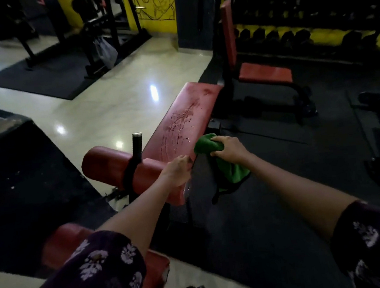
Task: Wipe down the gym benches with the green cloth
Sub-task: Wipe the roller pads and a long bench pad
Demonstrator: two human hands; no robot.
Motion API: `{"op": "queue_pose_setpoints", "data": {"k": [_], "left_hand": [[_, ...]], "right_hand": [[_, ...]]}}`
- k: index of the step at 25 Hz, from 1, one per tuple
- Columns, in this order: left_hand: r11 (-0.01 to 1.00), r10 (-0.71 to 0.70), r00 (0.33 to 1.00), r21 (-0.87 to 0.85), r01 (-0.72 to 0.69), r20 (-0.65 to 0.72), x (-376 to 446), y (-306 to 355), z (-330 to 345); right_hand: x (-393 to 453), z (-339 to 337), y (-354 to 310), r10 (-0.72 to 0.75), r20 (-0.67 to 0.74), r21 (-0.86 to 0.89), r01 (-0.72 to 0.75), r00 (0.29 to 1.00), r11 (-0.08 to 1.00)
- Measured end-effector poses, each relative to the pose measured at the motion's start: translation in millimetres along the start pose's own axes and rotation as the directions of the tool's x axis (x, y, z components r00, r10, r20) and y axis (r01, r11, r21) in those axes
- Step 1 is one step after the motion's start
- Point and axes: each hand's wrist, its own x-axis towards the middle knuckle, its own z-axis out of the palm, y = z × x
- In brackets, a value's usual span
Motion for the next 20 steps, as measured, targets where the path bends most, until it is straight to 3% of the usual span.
{"op": "queue_pose_setpoints", "data": {"k": [7, 16, 20], "left_hand": [[0.99, -0.068, 0.995, 0.117, 0.077, -0.075, 87.5, 26.1, 2.0], [0.966, -0.245, 0.96, 0.051, 0.254, -0.138, 198.4, 13.6, -19.9], [0.918, -0.382, 0.908, 0.044, 0.395, -0.175, 221.8, 3.8, -25.3]], "right_hand": [[83.9, -12.3, 31.0, -0.051, 0.022, 0.001, 0.051, 0.998, 0.999], [222.3, -65.5, 62.1, -0.128, 0.076, -0.101, 0.135, 0.989, 0.986], [271.6, -70.6, 59.1, -0.218, 0.149, -0.12, 0.236, 0.965, 0.964]]}}
